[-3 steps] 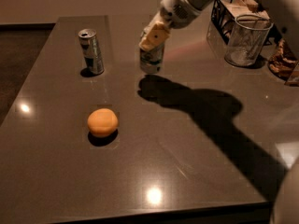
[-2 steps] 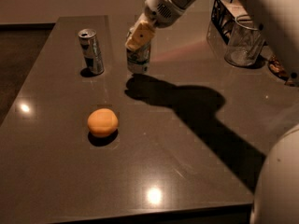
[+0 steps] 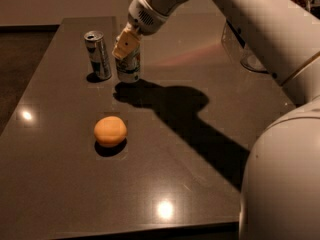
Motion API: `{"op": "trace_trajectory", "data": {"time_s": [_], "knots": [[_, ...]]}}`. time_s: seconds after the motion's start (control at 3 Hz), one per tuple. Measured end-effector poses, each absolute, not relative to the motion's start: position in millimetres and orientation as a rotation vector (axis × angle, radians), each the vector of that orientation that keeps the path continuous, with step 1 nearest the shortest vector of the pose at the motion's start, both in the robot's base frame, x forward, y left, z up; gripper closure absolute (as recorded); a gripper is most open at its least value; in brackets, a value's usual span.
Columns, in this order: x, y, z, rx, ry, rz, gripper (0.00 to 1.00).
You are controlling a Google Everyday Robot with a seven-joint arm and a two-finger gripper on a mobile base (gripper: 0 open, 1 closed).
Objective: Move 7up can near redbull can
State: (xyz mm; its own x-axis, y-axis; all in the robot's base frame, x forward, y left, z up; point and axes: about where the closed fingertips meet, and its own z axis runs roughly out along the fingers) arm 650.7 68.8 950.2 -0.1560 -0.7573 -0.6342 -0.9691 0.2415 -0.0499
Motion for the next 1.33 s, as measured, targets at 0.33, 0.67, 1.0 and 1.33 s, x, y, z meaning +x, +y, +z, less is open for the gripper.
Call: {"op": "trace_trajectory", "data": {"time_s": [0.33,0.67,1.0,1.33], "knots": [[658.4,89.1,942.4,-1.578,1.981,0.482,0.82],[666.2,102.2,934.9,-1.588,1.984,0.444,0.59],[666.7,104.8,932.6,-1.592,1.985,0.443,0.36],[666.4,107.0,930.4,-1.597,1.985,0.446,0.12]]}}
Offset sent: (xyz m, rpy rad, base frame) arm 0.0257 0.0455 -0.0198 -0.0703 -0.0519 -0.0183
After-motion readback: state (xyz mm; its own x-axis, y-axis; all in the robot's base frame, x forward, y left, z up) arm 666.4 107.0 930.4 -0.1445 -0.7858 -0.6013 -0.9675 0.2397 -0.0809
